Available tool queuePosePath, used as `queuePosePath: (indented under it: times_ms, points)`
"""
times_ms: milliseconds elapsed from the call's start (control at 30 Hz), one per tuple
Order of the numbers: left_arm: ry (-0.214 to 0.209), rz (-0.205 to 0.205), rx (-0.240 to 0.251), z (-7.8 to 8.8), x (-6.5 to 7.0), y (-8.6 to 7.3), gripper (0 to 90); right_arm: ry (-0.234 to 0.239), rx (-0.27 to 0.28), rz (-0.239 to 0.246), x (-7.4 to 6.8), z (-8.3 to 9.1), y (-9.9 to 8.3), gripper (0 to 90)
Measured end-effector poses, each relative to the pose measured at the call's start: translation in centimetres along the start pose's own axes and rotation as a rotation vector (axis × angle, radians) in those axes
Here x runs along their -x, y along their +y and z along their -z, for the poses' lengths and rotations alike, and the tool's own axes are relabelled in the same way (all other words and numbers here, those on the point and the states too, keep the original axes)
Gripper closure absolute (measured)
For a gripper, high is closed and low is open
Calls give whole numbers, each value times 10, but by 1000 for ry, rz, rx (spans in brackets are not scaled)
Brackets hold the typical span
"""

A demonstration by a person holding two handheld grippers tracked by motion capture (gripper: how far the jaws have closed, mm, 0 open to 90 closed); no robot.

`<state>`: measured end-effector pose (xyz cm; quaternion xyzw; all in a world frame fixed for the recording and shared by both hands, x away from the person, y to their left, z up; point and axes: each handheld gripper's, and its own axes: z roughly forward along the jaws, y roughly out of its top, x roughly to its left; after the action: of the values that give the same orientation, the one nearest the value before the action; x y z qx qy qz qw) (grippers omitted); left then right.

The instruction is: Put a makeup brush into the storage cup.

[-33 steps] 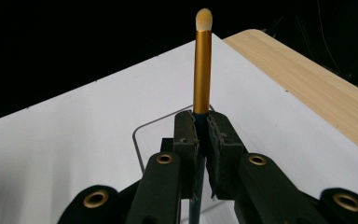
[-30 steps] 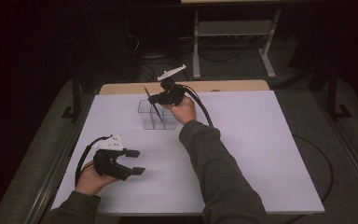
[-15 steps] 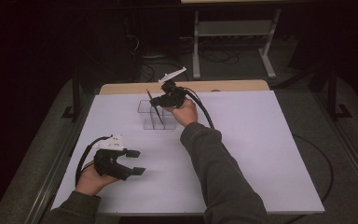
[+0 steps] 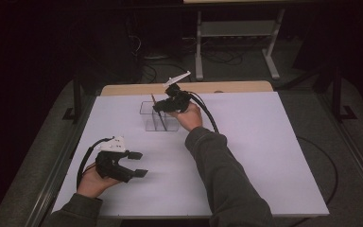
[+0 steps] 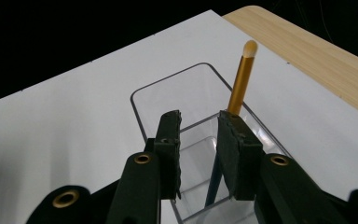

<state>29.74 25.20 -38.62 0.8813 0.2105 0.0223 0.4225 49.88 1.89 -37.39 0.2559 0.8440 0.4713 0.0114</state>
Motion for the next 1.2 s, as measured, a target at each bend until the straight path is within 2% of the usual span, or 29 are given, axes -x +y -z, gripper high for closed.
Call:
queuePosePath:
  times_ms: [167, 233, 433, 767, 1200]
  points:
    - [-1, 2, 2, 0, -1, 0, 303, -2, -8, 22, -1, 5, 0, 685]
    - [1, 5, 3, 0, -1, -1, 302, 10, -3, 7, -2, 8, 0, 684]
    - [4, 3, 6, 1, -1, -1, 303, 9, 0, 14, -2, 14, -4, 671]
    - [10, 12, 4, 1, -1, -1, 297, 20, 18, -8, 0, 29, -11, 665]
    - [12, 0, 5, 1, -1, 0, 292, 16, 22, -16, 0, 41, -21, 647]
